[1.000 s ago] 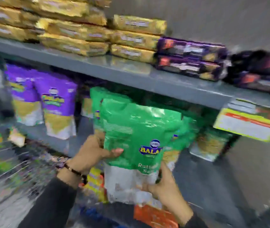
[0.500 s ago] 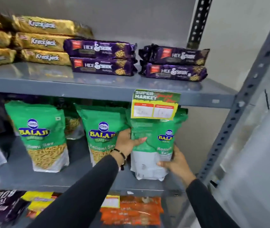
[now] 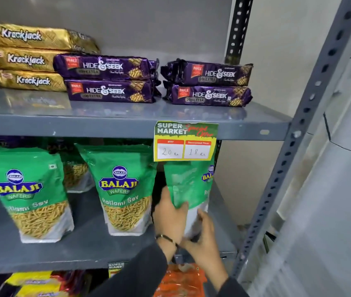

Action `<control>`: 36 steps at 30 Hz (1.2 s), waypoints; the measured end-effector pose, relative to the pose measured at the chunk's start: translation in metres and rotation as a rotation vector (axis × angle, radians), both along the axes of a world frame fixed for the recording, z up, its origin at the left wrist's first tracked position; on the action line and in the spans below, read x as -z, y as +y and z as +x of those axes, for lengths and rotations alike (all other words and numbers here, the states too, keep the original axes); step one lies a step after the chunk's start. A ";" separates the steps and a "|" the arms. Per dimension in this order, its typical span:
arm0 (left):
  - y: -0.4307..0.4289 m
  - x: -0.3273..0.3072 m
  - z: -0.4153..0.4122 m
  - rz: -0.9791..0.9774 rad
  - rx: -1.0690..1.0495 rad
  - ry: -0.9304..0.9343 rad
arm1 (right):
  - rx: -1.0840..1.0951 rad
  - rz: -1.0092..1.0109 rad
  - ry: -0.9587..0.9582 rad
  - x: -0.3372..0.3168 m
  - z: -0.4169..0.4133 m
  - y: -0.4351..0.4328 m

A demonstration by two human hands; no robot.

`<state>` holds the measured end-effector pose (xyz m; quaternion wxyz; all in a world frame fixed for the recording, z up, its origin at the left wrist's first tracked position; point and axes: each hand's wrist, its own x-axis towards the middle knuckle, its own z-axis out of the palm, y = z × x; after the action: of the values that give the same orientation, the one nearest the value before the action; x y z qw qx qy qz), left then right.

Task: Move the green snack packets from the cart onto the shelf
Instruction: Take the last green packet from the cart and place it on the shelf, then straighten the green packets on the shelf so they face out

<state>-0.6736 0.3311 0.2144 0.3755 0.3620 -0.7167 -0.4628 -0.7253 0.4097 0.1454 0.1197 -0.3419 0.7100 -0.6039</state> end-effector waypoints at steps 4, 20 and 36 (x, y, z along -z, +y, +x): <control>0.033 0.008 0.011 0.201 0.219 0.205 | 0.088 0.057 -0.036 -0.015 -0.031 0.004; -0.022 -0.001 -0.011 0.245 0.282 0.148 | 0.173 -0.262 -0.388 -0.024 -0.067 -0.007; -0.167 0.006 0.182 0.436 0.354 0.289 | -0.258 -0.080 -0.302 -0.014 0.111 -0.143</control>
<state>-0.4916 0.1636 0.2080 0.3008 0.2342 -0.5918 -0.7103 -0.6140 0.2666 0.1596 0.2876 -0.3399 0.6096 -0.6558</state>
